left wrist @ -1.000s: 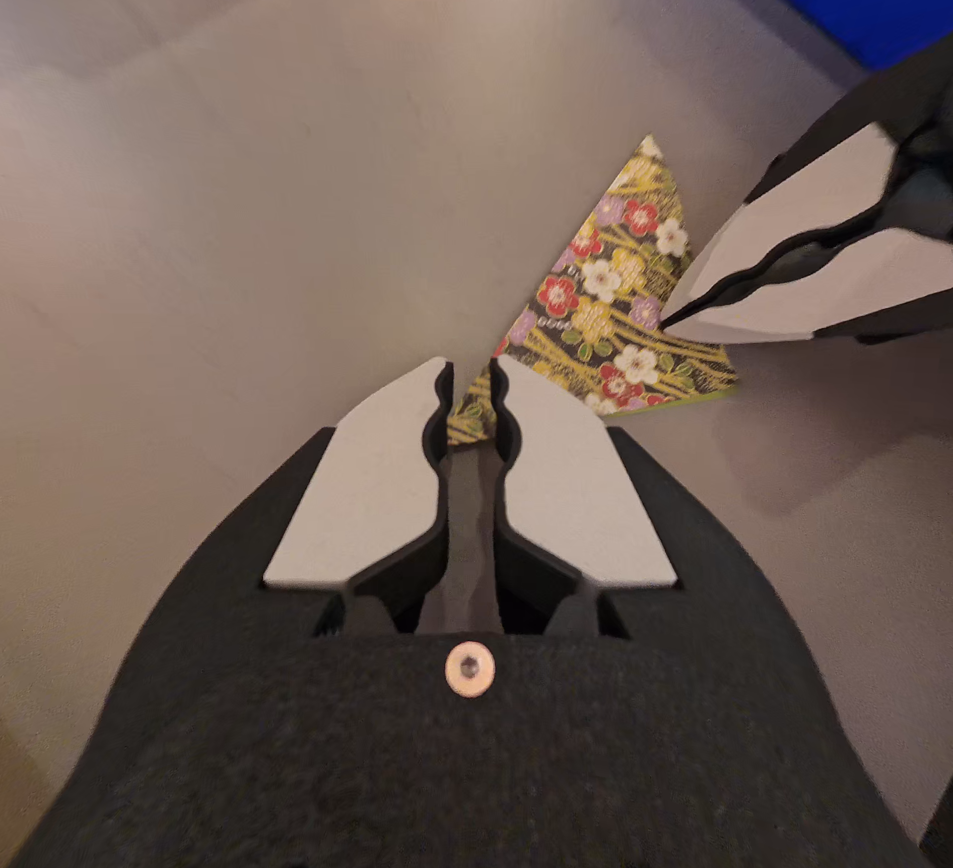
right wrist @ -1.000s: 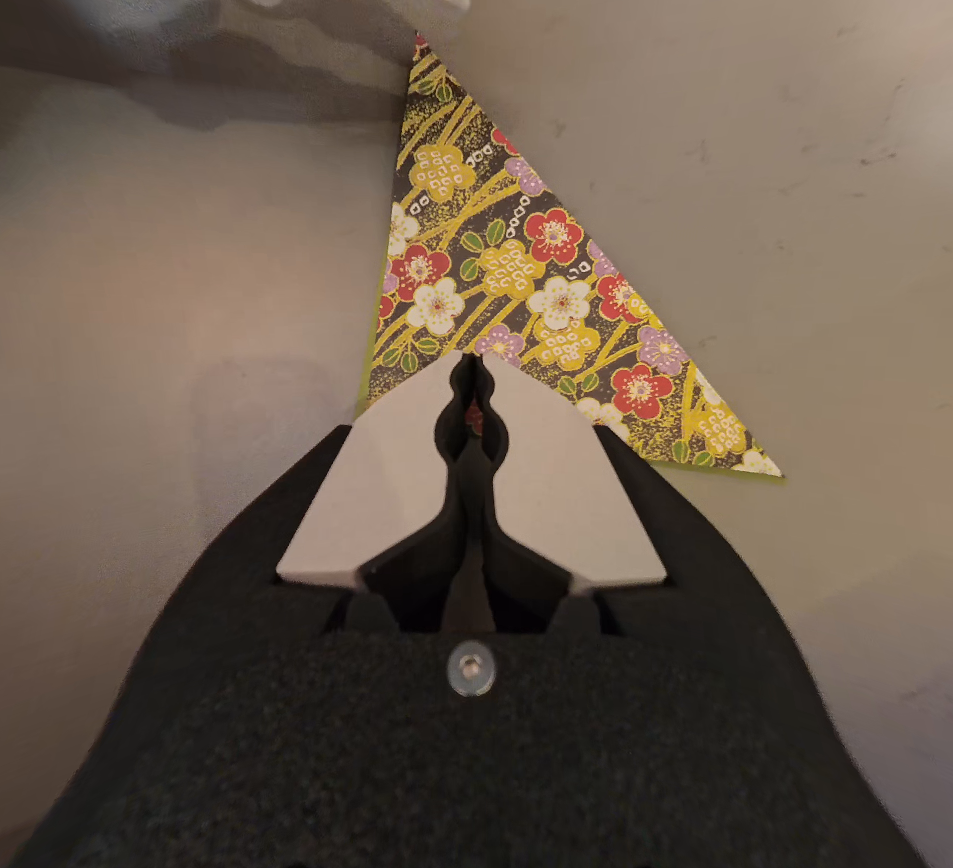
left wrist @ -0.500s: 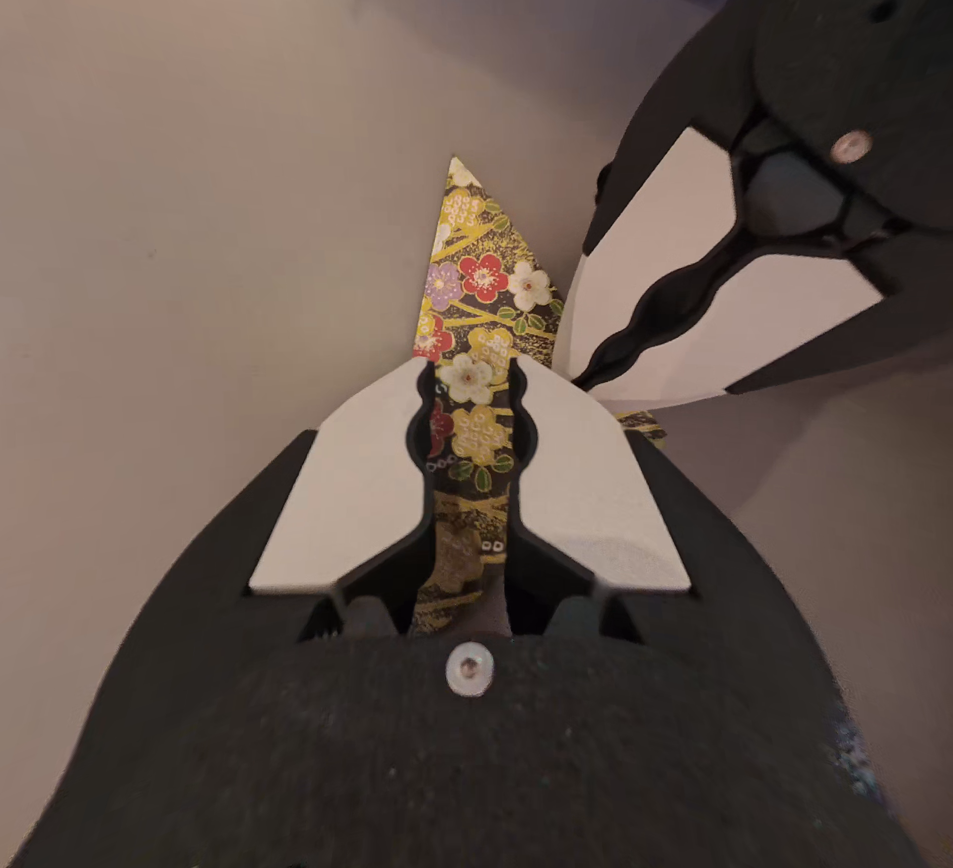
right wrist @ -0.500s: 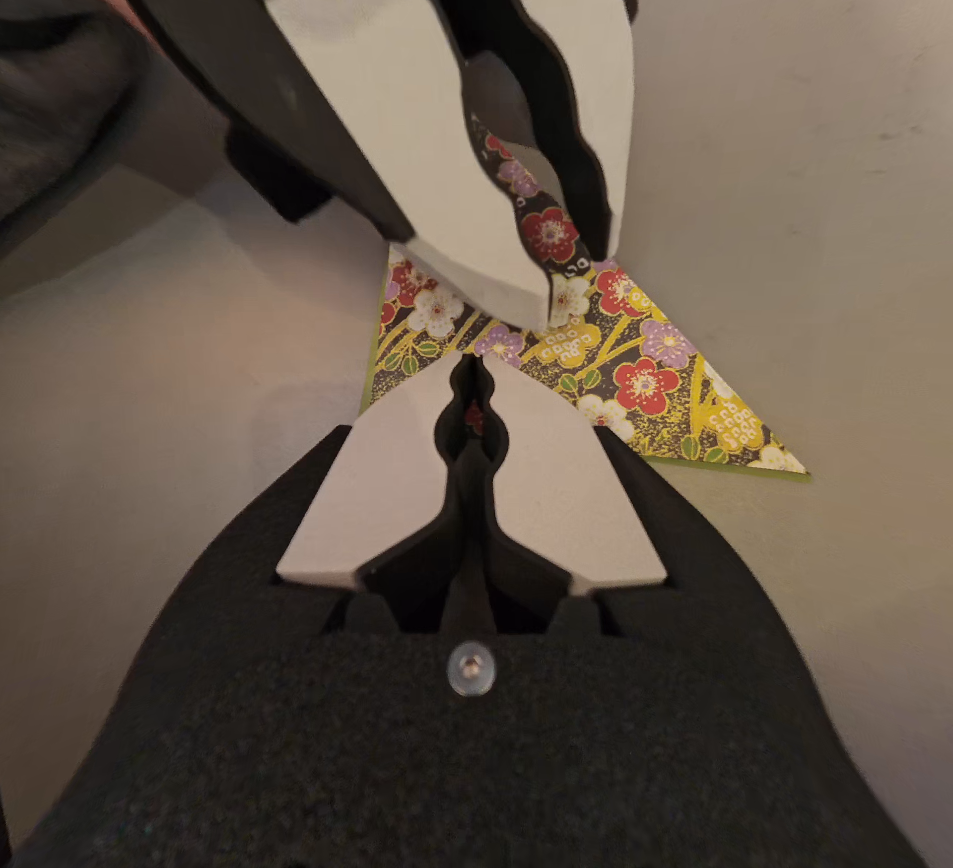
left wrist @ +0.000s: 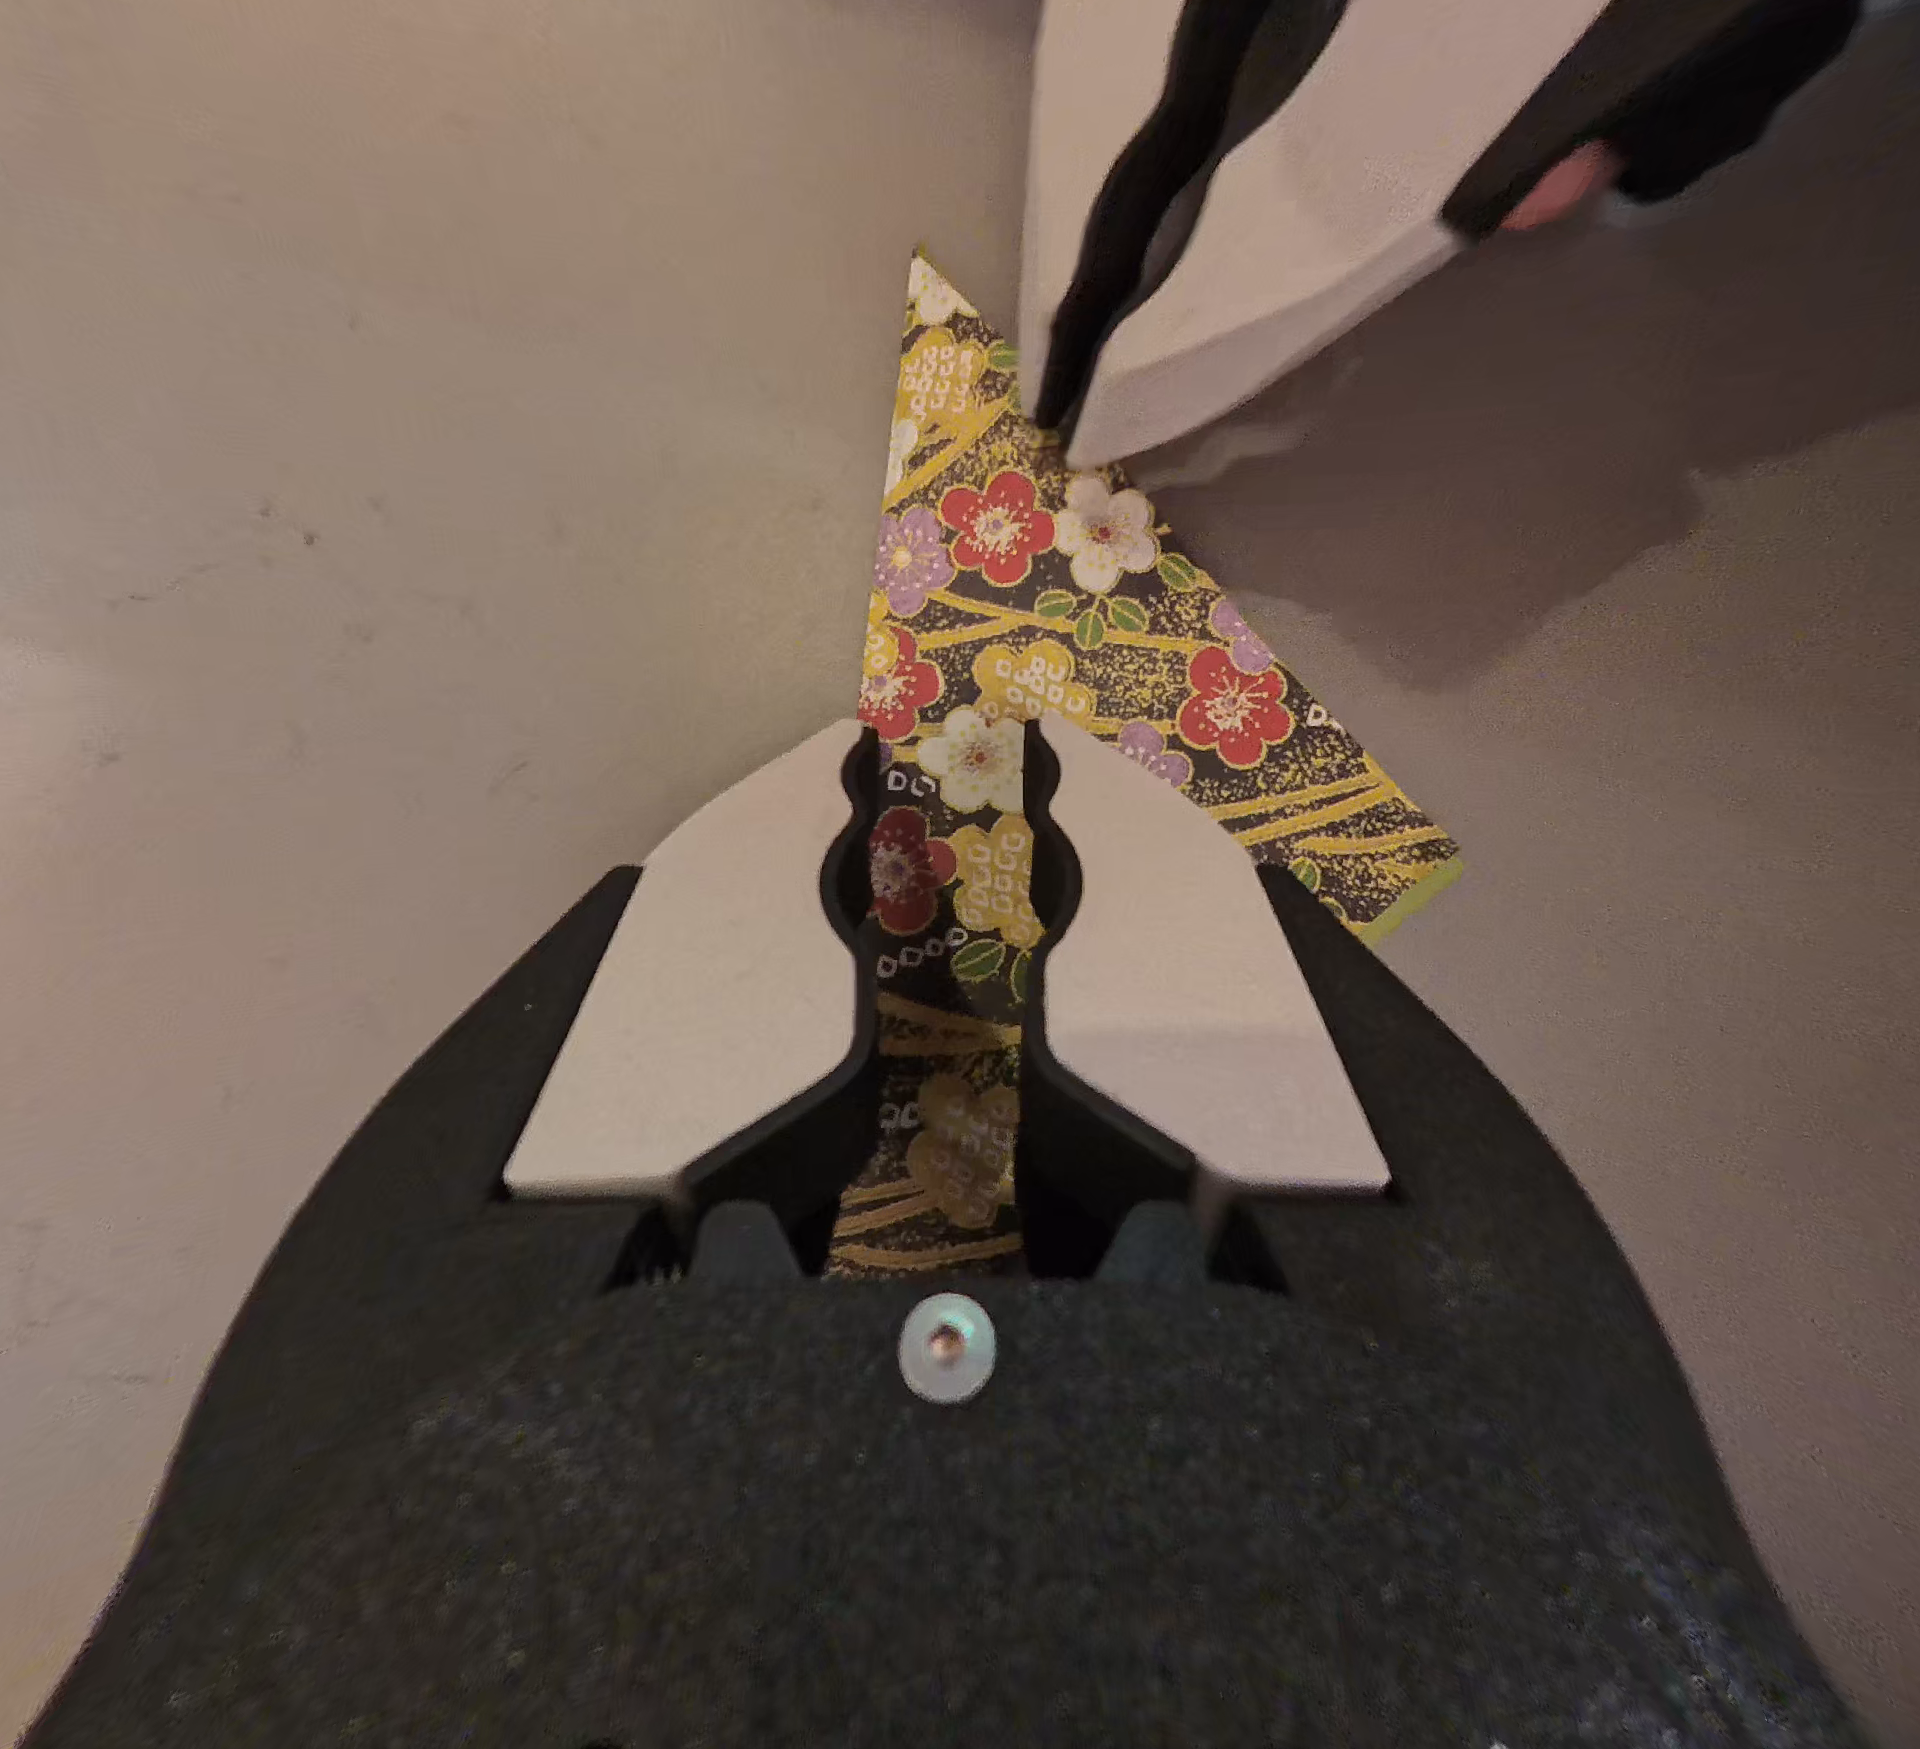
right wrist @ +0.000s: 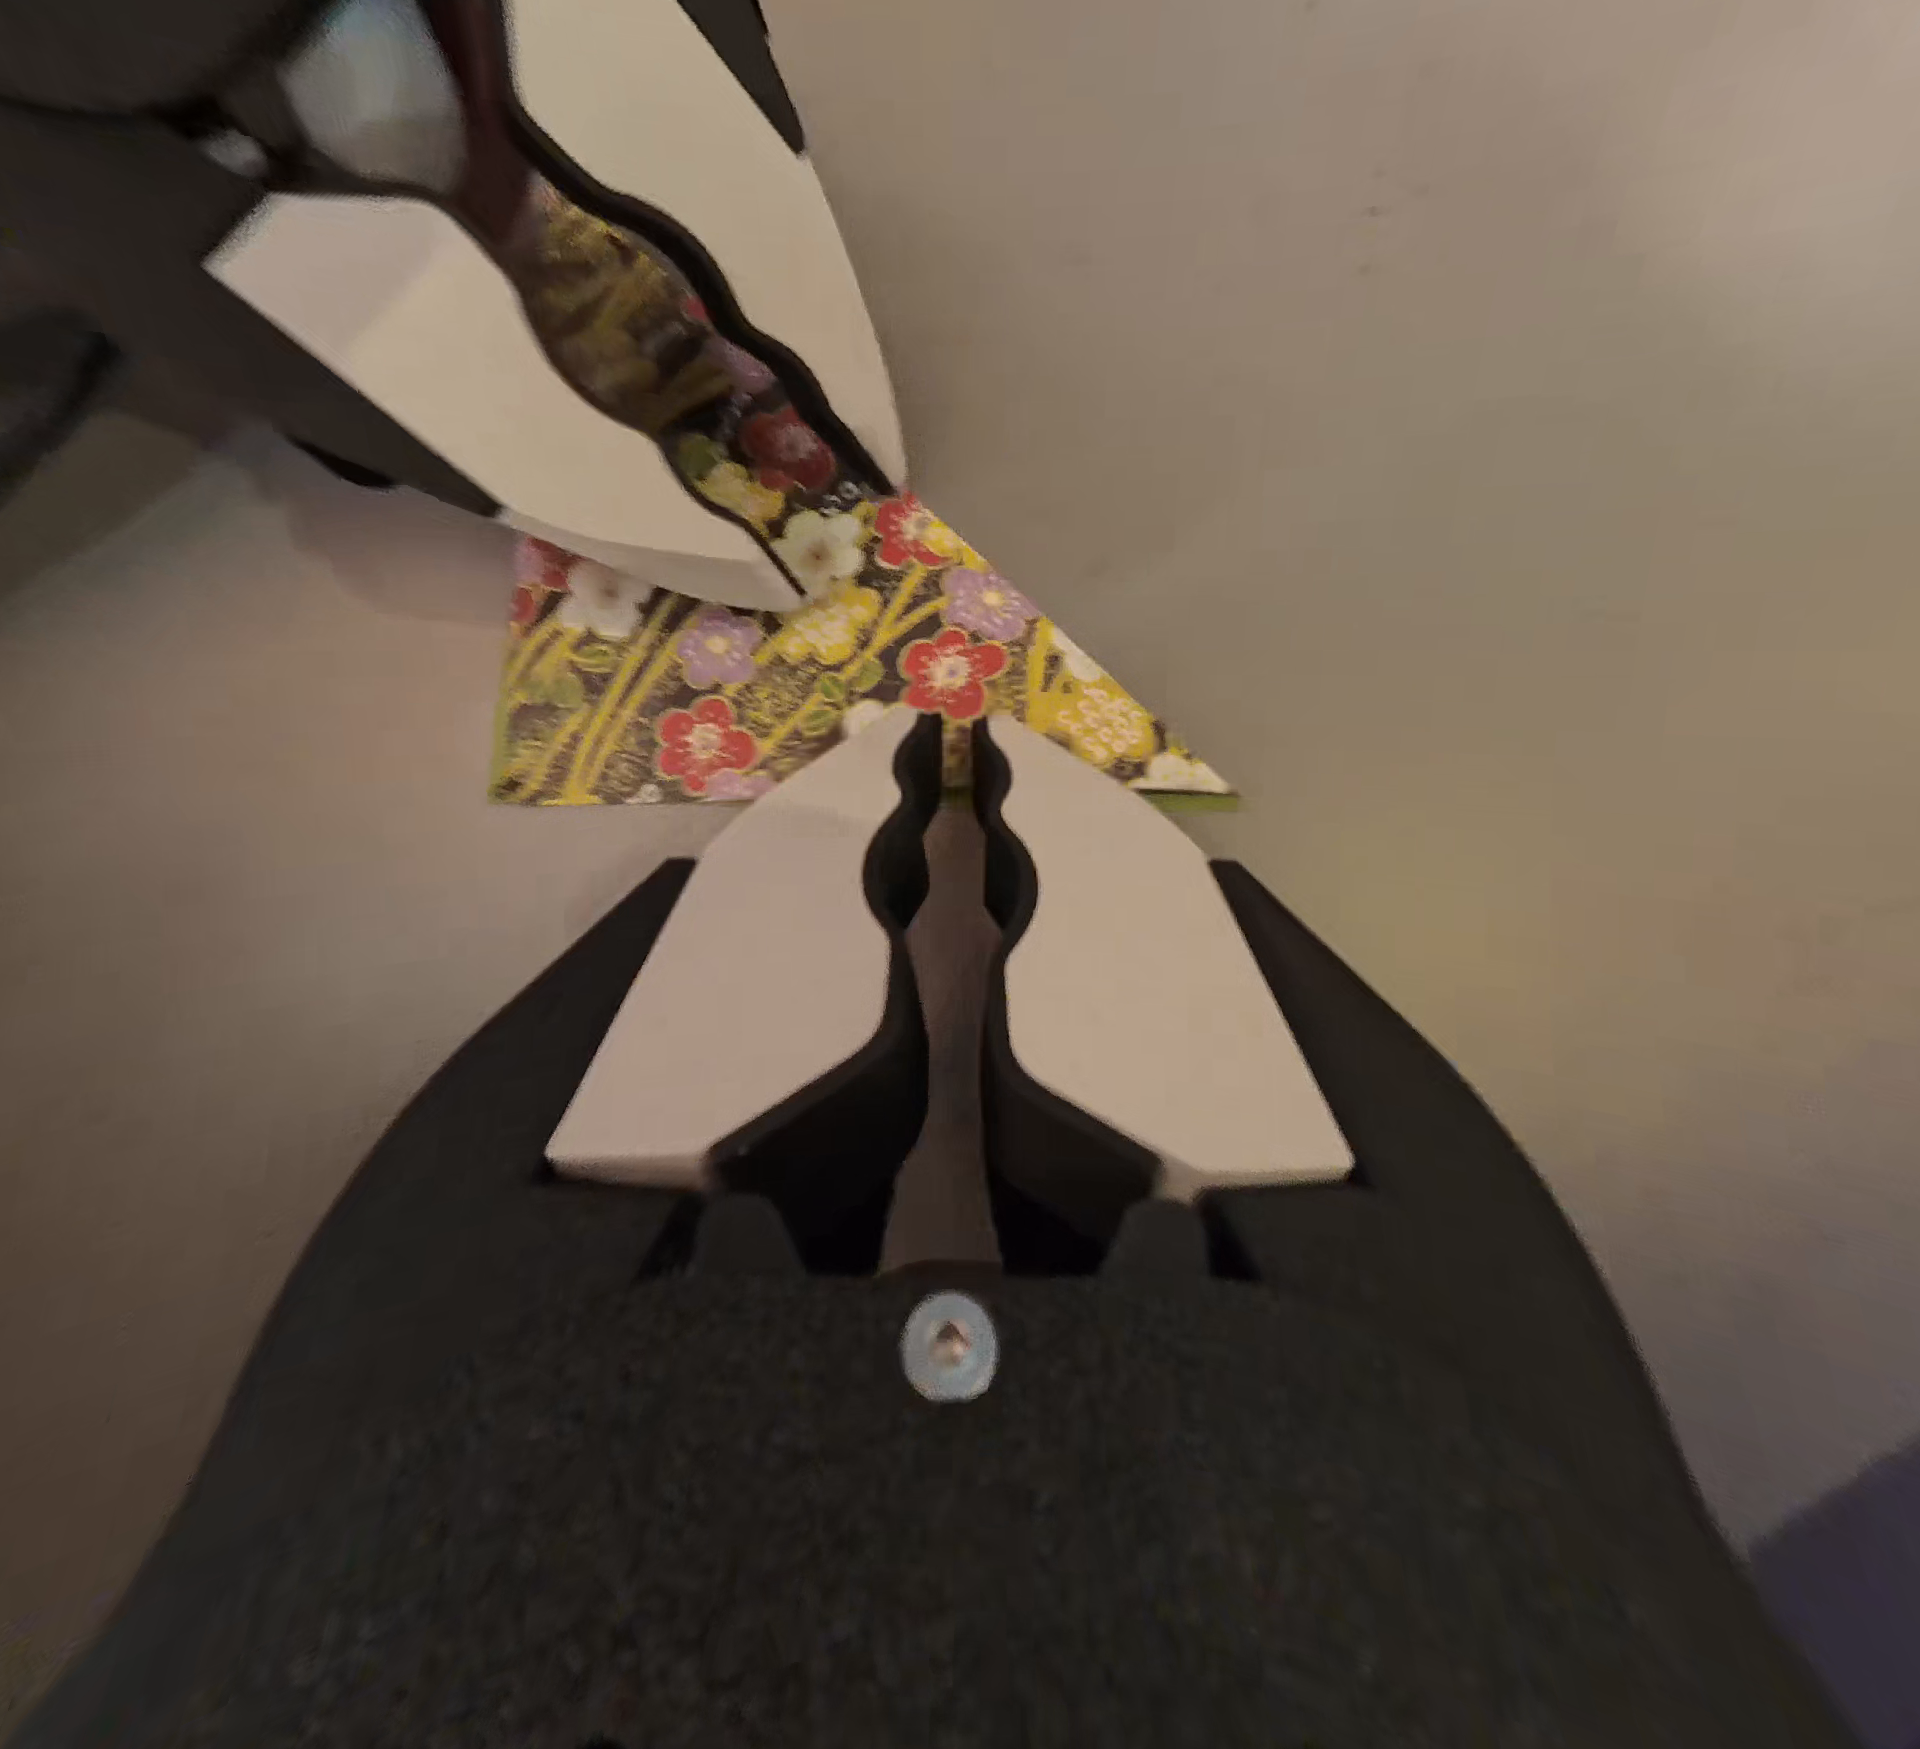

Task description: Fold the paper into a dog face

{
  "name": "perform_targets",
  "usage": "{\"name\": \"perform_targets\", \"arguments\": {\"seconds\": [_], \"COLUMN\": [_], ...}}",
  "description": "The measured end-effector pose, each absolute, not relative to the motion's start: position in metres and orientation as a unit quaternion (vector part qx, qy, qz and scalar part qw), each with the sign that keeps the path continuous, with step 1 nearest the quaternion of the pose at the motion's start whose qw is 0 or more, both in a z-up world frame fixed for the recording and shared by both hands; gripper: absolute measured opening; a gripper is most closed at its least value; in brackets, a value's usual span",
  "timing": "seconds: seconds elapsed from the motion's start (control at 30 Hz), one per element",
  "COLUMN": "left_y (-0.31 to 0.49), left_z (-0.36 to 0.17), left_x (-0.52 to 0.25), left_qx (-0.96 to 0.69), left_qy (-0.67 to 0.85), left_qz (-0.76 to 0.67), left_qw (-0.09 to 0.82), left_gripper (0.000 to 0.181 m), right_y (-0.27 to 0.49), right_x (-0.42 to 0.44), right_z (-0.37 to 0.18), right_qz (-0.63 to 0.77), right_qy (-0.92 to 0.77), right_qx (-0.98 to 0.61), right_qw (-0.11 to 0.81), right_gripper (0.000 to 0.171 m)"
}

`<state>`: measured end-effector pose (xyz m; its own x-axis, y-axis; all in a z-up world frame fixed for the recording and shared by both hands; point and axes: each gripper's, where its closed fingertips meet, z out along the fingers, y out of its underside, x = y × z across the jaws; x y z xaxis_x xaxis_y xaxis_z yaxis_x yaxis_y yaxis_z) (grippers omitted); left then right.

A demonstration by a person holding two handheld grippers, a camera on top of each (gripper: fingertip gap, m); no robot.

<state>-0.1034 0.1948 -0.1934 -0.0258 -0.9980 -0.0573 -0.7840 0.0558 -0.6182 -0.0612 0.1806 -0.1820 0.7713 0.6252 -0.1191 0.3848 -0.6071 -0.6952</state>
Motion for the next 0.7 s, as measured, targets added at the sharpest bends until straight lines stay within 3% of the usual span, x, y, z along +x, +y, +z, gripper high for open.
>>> {"name": "perform_targets", "arguments": {"seconds": [0.13,0.7], "left_y": [0.197,0.181], "left_z": [-0.191,-0.186], "left_x": [-0.101,-0.066], "left_qx": [-0.647,-0.634], "left_qy": [0.688,0.690], "left_qz": [-0.201,-0.231], "left_qw": [0.260,0.260], "left_gripper": [0.032,0.056], "right_y": [0.186,0.187], "right_x": [-0.057,-0.057], "right_z": [-0.195,-0.195], "right_qz": [0.122,0.116], "right_qy": [-0.303,-0.279], "right_qx": [-0.886,-0.891], "right_qw": [0.329,0.340], "right_gripper": [0.000,0.000]}}
